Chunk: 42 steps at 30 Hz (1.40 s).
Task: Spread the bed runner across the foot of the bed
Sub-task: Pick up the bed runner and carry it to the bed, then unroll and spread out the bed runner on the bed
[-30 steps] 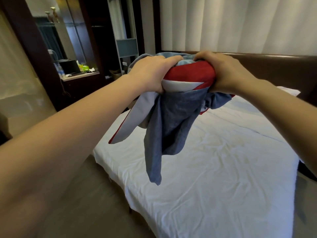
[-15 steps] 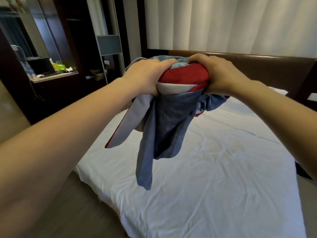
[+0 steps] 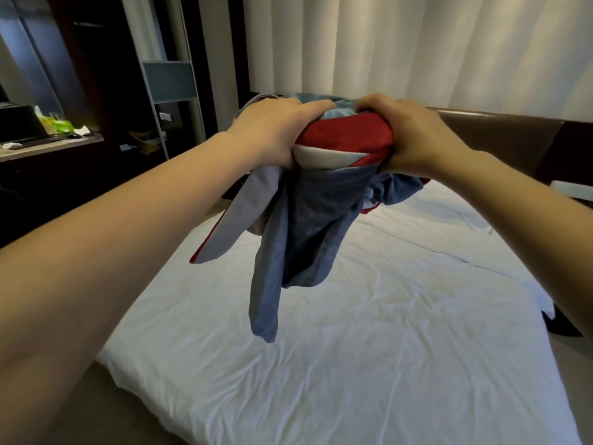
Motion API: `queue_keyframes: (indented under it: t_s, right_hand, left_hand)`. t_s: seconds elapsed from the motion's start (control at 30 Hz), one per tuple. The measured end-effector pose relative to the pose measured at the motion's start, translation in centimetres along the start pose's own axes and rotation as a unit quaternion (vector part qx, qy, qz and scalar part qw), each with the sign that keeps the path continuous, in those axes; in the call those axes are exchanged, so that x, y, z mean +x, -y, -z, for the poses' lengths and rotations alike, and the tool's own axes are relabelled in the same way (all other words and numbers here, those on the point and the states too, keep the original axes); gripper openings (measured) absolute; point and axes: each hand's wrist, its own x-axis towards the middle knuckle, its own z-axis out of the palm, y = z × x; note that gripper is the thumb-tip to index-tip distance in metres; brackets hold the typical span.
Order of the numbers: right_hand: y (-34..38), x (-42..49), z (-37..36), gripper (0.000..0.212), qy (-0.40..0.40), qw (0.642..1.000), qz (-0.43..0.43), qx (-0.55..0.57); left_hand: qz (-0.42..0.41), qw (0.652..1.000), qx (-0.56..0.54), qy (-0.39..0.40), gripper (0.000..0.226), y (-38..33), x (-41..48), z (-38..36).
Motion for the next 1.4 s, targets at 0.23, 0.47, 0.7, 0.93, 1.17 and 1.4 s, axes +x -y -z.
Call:
queue_keyframes:
  t_s: [0.23,0.47,0.7,0.93,1.17,1.4]
  right_hand:
    - [0.7,2.5,-4.9,0.084,0.021,0.997,-0.073,-0.018]
    - [3.3,3.4,-11.2,0.081,0.027,0.988,-0.152,-0.030]
    - [4.0,1.6,-20.7,0.079,0.063,0.964,-0.259,-0.012]
    - [4.0,-1.4,-28.0,0.072,0.095,0.948,-0.304,-0.003]
    - [2.3,-6.3,-36.1,0.090,0.156,0.934,-0.322,0.016]
    - [2.3,-12.8,-43.5,0.094,0.219,0.913,-0.342,0.029]
  left_hand:
    - [-0.057,0.997,-0.044,0.021,0.096,5.0,1.8,-5.8]
    - [-0.143,0.984,-0.086,0.056,0.101,9.4,1.8,-12.2]
    - [-0.172,0.966,-0.139,0.132,0.094,10.5,-0.1,-21.2]
    - [-0.167,0.957,-0.175,0.161,0.073,8.8,-3.0,-29.0]
    - [-0.158,0.949,-0.203,0.184,0.073,5.9,-6.9,-38.3]
    - [-0.151,0.927,-0.214,0.269,0.090,1.6,-12.4,-46.3]
